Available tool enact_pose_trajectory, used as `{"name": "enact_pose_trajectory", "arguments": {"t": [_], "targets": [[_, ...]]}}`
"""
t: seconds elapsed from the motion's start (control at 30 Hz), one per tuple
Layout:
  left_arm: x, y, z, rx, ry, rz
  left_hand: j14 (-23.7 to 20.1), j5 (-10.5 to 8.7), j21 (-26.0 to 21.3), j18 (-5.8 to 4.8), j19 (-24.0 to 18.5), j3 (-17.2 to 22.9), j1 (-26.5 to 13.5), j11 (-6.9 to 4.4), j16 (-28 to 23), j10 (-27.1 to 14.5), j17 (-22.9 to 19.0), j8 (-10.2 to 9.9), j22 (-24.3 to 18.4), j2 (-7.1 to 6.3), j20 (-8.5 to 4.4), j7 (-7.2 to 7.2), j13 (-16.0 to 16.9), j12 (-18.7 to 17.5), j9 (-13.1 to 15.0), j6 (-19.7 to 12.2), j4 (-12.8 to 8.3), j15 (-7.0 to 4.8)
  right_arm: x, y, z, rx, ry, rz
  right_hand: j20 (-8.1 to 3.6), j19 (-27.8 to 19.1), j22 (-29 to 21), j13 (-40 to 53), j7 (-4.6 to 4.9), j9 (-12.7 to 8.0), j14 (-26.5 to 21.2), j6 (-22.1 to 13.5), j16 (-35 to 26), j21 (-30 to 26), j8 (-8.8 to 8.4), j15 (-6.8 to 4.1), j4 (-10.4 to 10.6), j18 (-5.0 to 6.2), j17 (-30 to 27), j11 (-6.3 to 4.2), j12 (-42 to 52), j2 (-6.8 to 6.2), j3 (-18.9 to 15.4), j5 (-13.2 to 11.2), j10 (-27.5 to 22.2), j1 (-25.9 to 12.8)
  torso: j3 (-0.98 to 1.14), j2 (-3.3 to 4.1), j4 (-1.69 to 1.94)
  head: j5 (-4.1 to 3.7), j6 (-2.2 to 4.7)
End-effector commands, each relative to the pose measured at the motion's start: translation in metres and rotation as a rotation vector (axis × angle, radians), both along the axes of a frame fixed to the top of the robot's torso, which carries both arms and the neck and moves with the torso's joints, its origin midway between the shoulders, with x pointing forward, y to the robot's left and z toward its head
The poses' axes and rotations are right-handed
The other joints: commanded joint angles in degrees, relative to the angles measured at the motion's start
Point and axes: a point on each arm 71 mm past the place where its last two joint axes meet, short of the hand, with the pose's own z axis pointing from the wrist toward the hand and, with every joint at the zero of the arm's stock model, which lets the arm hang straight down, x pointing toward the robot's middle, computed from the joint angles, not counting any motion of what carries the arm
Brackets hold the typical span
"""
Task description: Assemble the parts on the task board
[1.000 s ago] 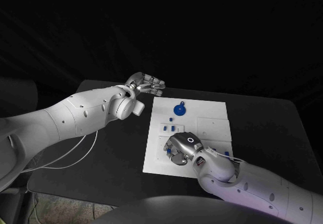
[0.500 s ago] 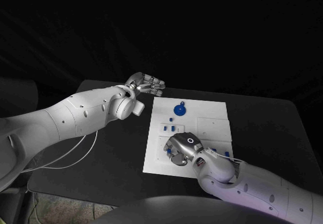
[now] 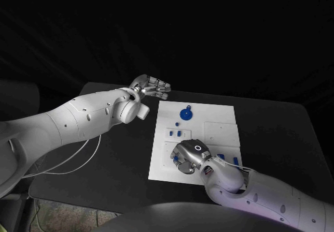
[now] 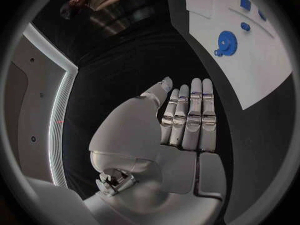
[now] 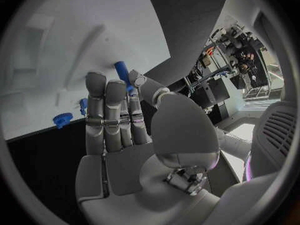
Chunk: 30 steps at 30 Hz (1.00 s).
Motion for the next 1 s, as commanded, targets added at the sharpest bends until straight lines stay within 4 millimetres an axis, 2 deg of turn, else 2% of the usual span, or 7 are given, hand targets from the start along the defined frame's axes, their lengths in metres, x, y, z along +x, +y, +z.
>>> {"name": "enact_pose_trajectory", "arguments": {"t": [0.03,0.23,0.33,0.43,0.53,0.63,1.0], "targets": [[-0.0005,-0.0026,0.0008,-0.008,-0.002,-0.016,-0.31,-0.2,0.27,-0.39,-0.52,-0.34,-0.29,-0.02,-0.22,-0.27,-0.02,0.01,0.07,0.0,0.04,-0.1,-0.05,-0.26,0.02,0.26,0.15,0.17,-0.0015,-0.0001,-0.002,-0.015,-0.006,0.006,-0.29,2.26,0.07,0.55,0.01,-0.11,-0.1,0.26,-0.16,-0.15,0.26,-0.45,-0.03,0.64,0.06,-2.75,0.3,0.23,0.33,0.3,4.19,-0.02,-0.05,-0.01,0.0,-0.05,0.03],[-0.0005,-0.0025,0.0008,-0.008,-0.001,-0.016,-0.35,-0.2,0.35,-0.39,-0.62,-0.4,-0.33,0.01,-0.21,-0.3,-0.03,-0.01,0.14,0.03,0.07,-0.06,-0.05,-0.25,0.01,0.14,0.18,0.2,-0.0001,-0.0017,-0.0047,-0.029,0.0,0.001,-0.28,2.11,0.17,0.48,0.05,-0.49,-0.17,0.19,-0.36,-0.86,0.25,-0.42,-0.41,0.76,-0.03,-2.64,0.28,-0.75,2.34,0.31,4.03,-0.72,-0.04,-0.02,0.02,-0.11,0.06],[-0.0005,-0.0025,0.0007,-0.008,-0.001,-0.016,-0.35,-0.2,0.35,-0.39,-0.62,-0.4,-0.33,0.01,-0.21,-0.3,-0.03,-0.01,0.14,0.03,0.07,-0.06,-0.05,-0.25,0.01,0.14,0.18,0.2,0.0005,-0.0018,-0.0066,-0.032,0.013,0.002,0.12,2.06,0.22,0.24,0.62,-1.14,-0.13,-1.6,-0.3,-1.0,0.11,0.13,-0.27,0.71,-0.04,-2.11,0.14,-1.22,2.52,0.43,2.25,-1.2,-0.04,0.0,0.01,-0.09,0.07],[-0.0005,-0.0027,0.0007,-0.008,0.0,-0.017,-0.35,-0.2,0.35,-0.39,-0.62,-0.4,-0.33,0.01,-0.21,-0.3,-0.03,-0.01,0.14,0.03,0.07,-0.06,-0.05,-0.25,0.01,0.14,0.18,0.2,0.0008,-0.0017,-0.0085,-0.039,0.028,0.004,0.65,1.96,0.14,0.12,0.91,-1.46,-0.23,-2.71,-0.15,-1.51,0.18,0.59,0.38,1.02,-0.15,-1.58,0.1,-2.2,2.01,0.75,0.09,-2.28,-0.04,0.0,0.01,-0.09,0.07],[-0.0005,-0.0024,0.0007,-0.008,0.0,-0.016,-0.35,-0.2,0.35,-0.39,-0.62,-0.4,-0.33,0.01,-0.21,-0.3,-0.03,-0.01,0.14,0.03,0.07,-0.06,-0.05,-0.25,0.01,0.14,0.18,0.2,0.0009,-0.0017,-0.0101,-0.042,0.041,0.008,1.36,2.0,-0.12,0.0,1.18,-1.53,-0.24,-3.69,0.02,-2.08,0.17,1.37,1.22,1.39,-0.36,-0.57,0.11,-3.57,2.0,0.69,-3.56,-3.33,-0.02,-0.02,0.0,-0.08,0.03],[-0.0004,-0.0021,0.0006,-0.007,0.0,-0.015,-0.35,-0.2,0.35,-0.39,-0.62,-0.4,-0.33,0.01,-0.21,-0.3,-0.03,-0.01,0.14,0.03,0.07,-0.06,-0.05,-0.25,0.01,0.14,0.18,0.2,0.0007,-0.0016,-0.0109,-0.04,0.051,0.011,2.06,2.22,-0.6,-0.03,1.33,-1.54,-0.32,-4.54,0.46,-2.73,0.21,1.83,2.47,2.1,-0.91,-0.16,0.07,-5.07,2.08,0.44,-4.82,-3.31,-0.02,-0.02,-0.02,-0.08,0.02],[-0.0004,-0.0023,0.0006,-0.007,0.001,-0.016,-0.35,-0.2,0.35,-0.39,-0.62,-0.4,-0.33,0.01,-0.21,-0.3,-0.03,-0.01,0.14,0.03,0.07,-0.06,-0.05,-0.25,0.01,0.14,0.18,0.2,-0.0002,-0.0001,-0.0097,-0.016,0.057,0.015,2.22,2.32,-1.2,-0.06,1.41,-1.62,-0.35,-5.2,0.68,-3.22,0.16,2.04,3.33,2.22,-1.36,0.2,0.03,-6.3,0.78,0.33,-6.18,-3.44,-0.02,-0.01,0.0,-0.13,-0.03]]}}
